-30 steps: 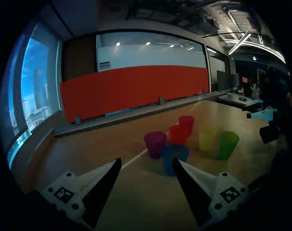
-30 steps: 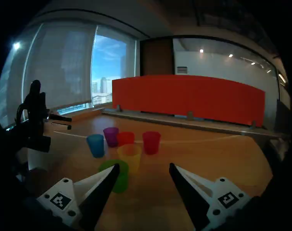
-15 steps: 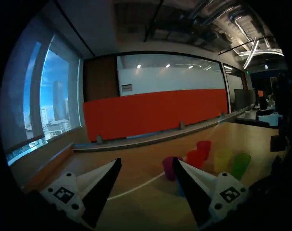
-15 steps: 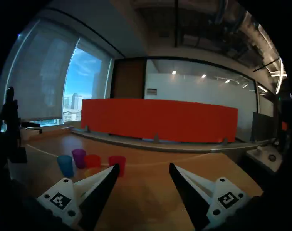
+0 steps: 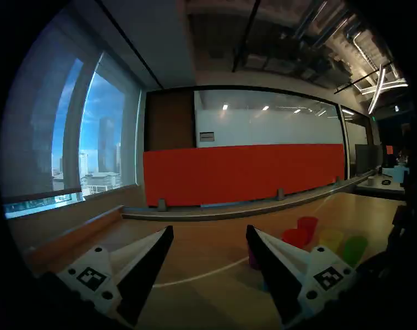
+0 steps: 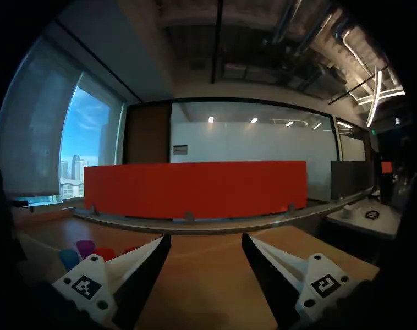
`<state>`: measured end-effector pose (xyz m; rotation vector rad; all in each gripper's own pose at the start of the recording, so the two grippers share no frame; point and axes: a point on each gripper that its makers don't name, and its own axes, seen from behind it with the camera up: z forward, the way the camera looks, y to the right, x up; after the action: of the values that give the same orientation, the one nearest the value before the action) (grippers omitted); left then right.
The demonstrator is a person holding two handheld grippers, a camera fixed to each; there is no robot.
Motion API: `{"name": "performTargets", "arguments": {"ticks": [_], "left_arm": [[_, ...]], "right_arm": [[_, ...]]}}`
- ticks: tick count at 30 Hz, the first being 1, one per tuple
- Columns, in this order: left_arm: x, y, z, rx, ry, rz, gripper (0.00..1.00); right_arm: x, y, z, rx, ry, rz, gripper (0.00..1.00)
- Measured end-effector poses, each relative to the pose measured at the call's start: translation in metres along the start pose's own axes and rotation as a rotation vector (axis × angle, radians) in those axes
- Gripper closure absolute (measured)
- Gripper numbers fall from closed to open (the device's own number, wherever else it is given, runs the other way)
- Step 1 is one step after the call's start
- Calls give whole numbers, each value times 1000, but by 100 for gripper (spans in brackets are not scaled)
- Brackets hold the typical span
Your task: Pour water
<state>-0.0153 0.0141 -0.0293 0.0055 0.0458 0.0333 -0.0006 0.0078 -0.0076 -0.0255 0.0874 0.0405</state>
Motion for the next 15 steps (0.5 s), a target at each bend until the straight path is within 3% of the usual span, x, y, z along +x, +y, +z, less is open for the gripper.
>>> {"name": "performTargets", "arguments": {"ticks": [15], "left_arm": [[-11,0,3,24,-11,-2,2]], "right_arm": [[-11,0,8,-48,-10,17,1]]}}
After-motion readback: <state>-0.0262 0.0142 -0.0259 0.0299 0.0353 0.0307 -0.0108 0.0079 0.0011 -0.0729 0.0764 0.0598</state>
